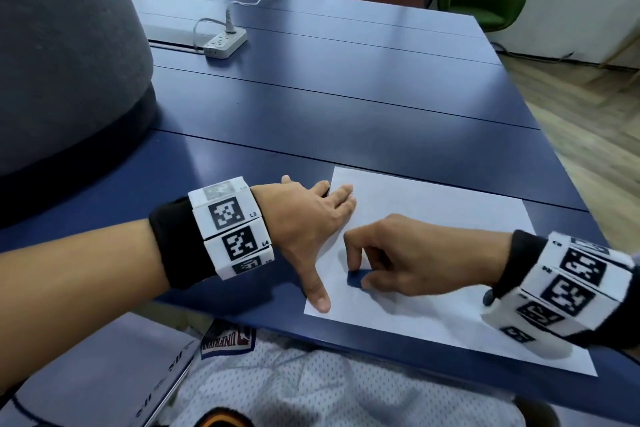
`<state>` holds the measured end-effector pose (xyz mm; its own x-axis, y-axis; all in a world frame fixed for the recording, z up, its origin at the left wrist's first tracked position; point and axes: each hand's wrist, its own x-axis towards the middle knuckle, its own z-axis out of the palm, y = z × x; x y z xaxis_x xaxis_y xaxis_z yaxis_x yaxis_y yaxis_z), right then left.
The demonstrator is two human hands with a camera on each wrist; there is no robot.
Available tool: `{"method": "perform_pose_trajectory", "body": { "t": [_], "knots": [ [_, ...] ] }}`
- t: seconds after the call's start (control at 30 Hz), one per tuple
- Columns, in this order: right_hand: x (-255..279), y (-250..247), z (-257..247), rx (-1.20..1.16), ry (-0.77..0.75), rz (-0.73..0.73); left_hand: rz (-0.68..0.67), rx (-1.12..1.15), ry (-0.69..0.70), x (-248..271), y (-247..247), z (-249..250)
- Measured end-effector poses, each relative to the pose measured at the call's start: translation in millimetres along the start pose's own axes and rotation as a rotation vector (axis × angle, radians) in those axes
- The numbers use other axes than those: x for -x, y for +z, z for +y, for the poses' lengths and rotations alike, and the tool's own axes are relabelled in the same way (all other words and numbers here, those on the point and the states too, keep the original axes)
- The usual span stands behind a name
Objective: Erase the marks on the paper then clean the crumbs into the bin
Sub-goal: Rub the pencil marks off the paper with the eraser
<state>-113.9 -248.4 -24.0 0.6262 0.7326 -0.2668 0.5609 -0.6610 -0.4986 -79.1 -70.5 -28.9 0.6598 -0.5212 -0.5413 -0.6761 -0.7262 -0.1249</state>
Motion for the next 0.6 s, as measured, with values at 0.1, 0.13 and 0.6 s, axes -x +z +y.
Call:
{"method": "perform_pose_trajectory", "body": {
  "t": [0.1,0.13,0.6],
  "knots": [
    [-5.5,-9.6,10.6,0.017,0.058,0.081,0.017,0.016,0.005,-0.7,0.6,-2.2],
    [-6.8,-9.7,12.7,0.013,0.071,0.113,0.022,0.021,0.009,-0.7,1.7,-2.9],
    [-15.5,-2.6,9.7,0.053,-0.016,0.101,0.039,0.005,0.034,-3.7,5.4,-5.8]
  ]
}}
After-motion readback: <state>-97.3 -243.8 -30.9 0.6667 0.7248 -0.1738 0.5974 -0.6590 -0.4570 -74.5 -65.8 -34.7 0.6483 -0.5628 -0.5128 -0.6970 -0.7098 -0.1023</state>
